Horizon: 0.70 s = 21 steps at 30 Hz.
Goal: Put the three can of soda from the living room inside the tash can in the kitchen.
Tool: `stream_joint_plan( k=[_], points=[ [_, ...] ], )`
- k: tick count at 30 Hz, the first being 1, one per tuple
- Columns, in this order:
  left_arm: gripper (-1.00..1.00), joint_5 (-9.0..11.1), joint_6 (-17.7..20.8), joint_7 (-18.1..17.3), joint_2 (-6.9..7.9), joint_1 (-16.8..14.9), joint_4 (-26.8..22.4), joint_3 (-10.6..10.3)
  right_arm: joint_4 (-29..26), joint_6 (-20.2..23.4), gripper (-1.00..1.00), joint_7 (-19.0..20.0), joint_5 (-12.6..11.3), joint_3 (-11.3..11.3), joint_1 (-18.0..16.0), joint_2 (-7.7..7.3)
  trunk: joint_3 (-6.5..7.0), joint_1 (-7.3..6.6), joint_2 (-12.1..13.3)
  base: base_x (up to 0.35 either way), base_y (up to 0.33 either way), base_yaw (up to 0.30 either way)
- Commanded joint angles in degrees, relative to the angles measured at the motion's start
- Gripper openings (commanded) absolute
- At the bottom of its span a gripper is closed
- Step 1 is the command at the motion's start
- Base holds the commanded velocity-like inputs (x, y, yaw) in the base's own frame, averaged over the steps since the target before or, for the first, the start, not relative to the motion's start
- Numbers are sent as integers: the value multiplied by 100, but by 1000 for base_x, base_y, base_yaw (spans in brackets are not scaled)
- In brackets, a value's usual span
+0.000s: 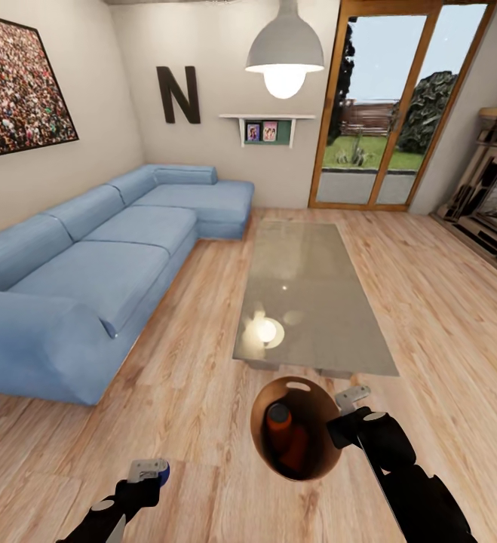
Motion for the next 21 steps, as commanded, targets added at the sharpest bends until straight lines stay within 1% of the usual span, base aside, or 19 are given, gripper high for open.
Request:
stream_joint_plan(
  k=[1,10,13,18,21],
  points=[
    [-100,-1,0,-1,0,0,0,0,-1,5,-100,8,-62,1,-1,0,29,-23,42,0,0,0],
    [-100,-13,6,-6,0,0,-12,0,-1,5,-100,8,-64,1,-1,0,274,-221,403,0,0,0],
    [-100,-29,105,-9,0,0,-31,0,-1,5,-100,8,-64,1,-1,0,355,-286,523,0,0,0],
    [-100,-42,262,-16,-14,0,-67,-9,-1,5,-100,8,-63,1,-1,0,387,-286,523,0,0,0],
    [-100,-44,494,-55,-14,0,-98,-13,2,5,-100,8,-65,1,-1,0,391,-286,523,0,0,0]
  ],
)
